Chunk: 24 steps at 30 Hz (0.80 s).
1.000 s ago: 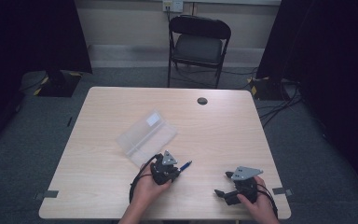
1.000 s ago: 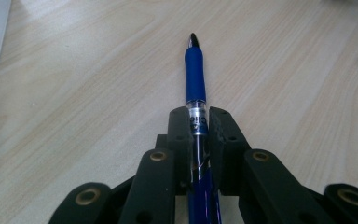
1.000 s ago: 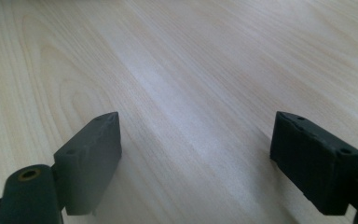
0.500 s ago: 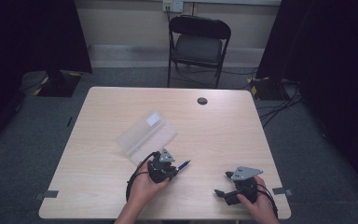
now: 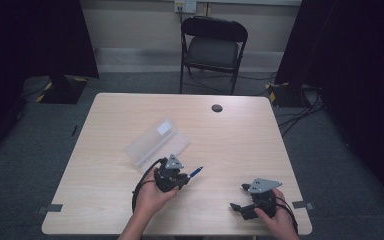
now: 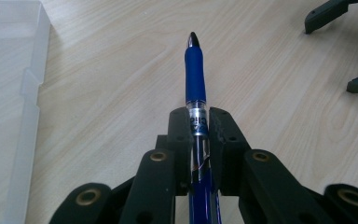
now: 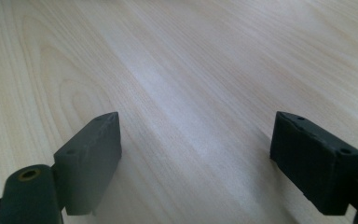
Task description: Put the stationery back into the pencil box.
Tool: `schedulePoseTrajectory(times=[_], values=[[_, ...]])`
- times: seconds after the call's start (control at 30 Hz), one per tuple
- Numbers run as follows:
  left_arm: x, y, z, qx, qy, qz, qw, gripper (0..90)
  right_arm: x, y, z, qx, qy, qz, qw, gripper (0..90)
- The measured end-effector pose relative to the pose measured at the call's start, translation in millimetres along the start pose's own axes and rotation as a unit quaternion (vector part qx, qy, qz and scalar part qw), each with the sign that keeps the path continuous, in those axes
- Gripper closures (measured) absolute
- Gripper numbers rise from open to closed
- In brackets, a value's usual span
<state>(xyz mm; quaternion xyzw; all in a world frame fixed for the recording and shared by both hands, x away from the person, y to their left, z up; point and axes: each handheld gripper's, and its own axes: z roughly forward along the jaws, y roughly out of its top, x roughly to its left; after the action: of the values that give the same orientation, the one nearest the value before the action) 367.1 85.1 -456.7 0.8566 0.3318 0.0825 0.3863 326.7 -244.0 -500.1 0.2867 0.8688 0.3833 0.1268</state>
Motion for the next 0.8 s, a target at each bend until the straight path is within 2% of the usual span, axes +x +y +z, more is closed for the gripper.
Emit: schedulePoseTrajectory(times=[0.43, 0.67, 0.8], values=[[14.4, 3.1, -14.7, -0.005, 0.001, -0.011, 0.9999, 79.8, -0.1, 0.0, 0.0, 0.000, 0.000, 0.000, 1.0000, 15.6], [20.7, 7.0, -18.5, -0.004, 0.010, -0.015, 0.9998, 79.7, -0.1, 0.0, 0.0, 0.000, 0.000, 0.000, 1.0000, 15.6], [30.0, 9.8, -21.5, -0.006, 0.016, -0.022, 0.9996, 79.7, -0.1, 0.0, 0.0, 0.000, 0.000, 0.000, 1.0000, 15.6]])
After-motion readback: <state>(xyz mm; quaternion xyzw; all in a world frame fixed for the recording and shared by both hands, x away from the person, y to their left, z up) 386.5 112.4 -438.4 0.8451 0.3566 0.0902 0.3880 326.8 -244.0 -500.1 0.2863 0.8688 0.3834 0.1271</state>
